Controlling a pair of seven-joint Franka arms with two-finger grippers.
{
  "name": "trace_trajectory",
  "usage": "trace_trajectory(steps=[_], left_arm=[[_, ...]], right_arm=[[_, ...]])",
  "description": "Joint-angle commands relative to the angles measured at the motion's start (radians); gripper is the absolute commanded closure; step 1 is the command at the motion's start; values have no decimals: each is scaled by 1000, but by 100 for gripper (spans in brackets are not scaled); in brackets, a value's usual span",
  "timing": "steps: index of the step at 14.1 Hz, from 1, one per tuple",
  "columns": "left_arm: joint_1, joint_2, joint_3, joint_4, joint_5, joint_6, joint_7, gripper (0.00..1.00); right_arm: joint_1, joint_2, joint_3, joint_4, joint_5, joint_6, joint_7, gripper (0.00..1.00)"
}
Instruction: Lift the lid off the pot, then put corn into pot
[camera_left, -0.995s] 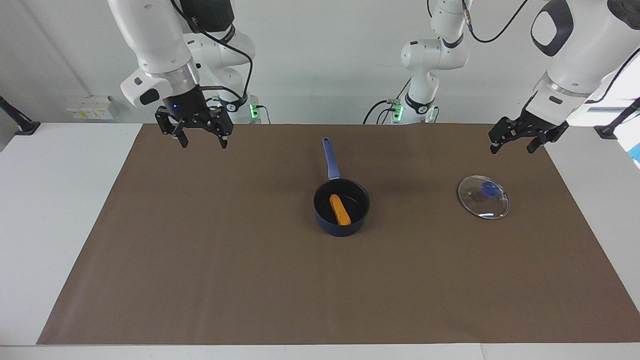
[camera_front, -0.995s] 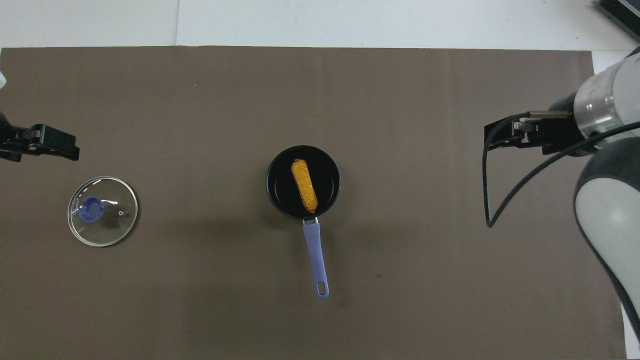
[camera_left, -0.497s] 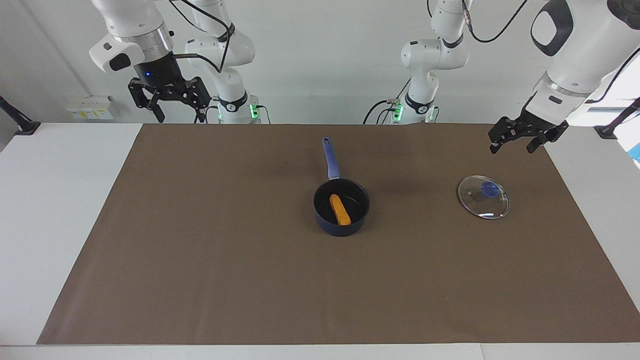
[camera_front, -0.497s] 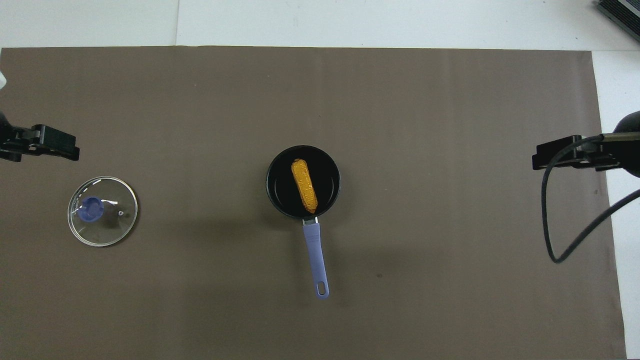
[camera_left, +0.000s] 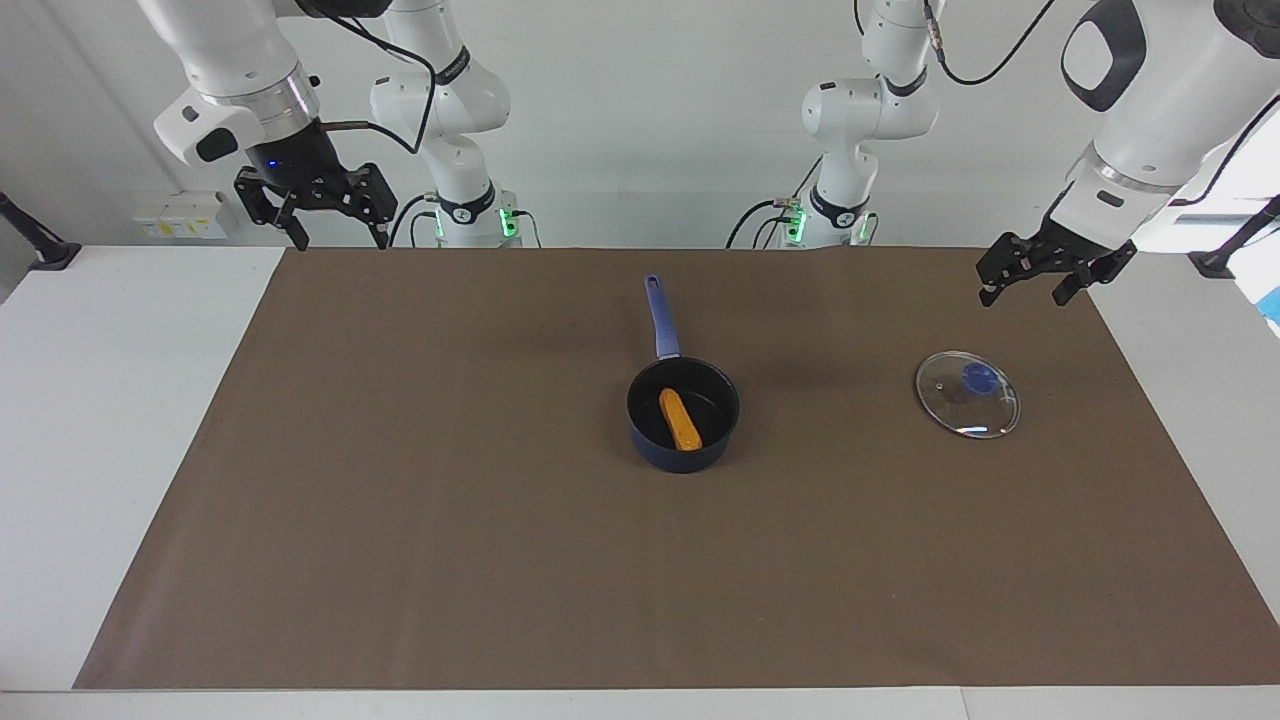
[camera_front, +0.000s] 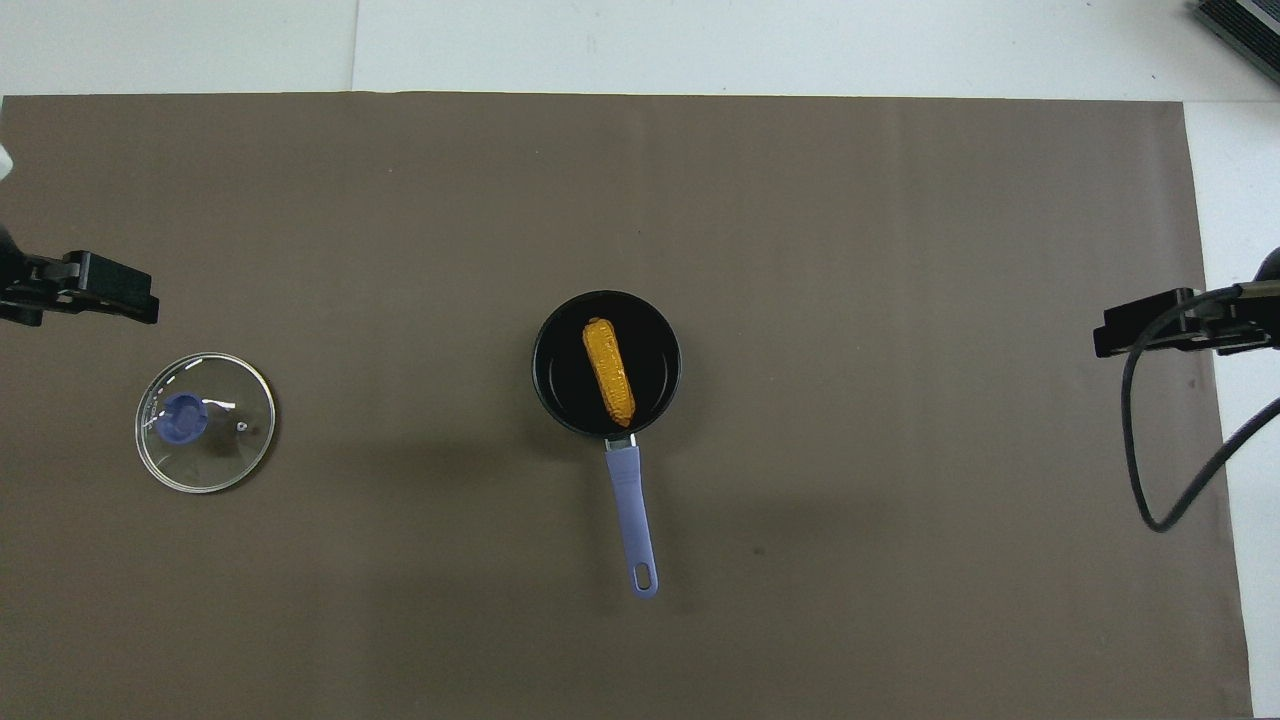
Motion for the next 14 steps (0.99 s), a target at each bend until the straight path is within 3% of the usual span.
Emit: trace_trajectory(steps=[1,5,14], left_arm=[[2,-9,2,11,12,-46,9,0],[1,-6,-1,76,11,-109,10,0],[-2,-22,5,67,4,-81,12,0]], right_arm=[[-15,-29,8,-31,-12,-3,-34,0],[-8,-29,10,-29,-47,1,-31,0],[-12,-32,14,-36,-31,3,10,0]])
